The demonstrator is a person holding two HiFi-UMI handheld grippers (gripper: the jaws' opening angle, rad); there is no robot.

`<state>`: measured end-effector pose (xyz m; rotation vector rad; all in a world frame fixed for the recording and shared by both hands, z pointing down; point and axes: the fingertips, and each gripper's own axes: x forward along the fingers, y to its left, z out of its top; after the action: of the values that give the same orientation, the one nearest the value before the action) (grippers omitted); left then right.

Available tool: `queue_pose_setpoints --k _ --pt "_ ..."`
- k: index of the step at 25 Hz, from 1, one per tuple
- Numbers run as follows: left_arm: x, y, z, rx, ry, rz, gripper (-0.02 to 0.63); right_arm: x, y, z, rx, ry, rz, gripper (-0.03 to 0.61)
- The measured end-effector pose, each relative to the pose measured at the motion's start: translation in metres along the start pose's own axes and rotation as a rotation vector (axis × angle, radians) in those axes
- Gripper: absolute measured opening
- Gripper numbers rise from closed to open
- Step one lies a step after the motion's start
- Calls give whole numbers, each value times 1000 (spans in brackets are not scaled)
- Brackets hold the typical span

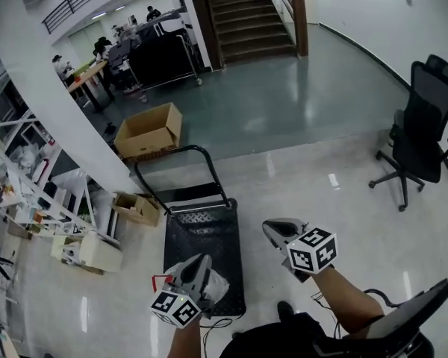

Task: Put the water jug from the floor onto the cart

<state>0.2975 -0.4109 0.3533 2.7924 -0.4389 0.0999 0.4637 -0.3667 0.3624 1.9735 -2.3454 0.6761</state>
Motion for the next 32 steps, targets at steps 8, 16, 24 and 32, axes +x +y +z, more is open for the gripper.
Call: queue_pose_setpoints --k 8,16,24,32 --pt "16 -51 -8 91 32 -111 0 -63 0 -7 7 -60 -45 2" --pt "-100 -89 -28 153 -23 -246 0 -122 107 -58 -31 -118 -221 2" --pt "-207 -107 -50 117 -17 -306 -1 -174 219 -111 -51 -86 -286 2" --pt "-275 -196 -64 204 -41 -347 -2 -271 274 -154 -85 -132 -319 2"
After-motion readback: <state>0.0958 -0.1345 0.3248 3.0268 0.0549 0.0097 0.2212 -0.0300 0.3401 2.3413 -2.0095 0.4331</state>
